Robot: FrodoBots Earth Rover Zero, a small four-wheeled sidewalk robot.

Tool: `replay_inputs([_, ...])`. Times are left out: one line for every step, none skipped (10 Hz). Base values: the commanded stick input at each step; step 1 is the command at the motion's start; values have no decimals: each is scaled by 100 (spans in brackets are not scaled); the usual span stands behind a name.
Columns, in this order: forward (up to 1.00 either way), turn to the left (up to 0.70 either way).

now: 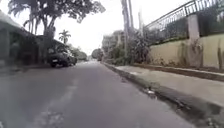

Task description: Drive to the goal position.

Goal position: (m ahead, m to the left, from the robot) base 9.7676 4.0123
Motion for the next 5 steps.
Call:
replay_inputs([100, 0])
replay_inputs([100, 0])
replay_inputs([100, 0])
replay_inputs([100, 0])
replay_inputs([100, 0])
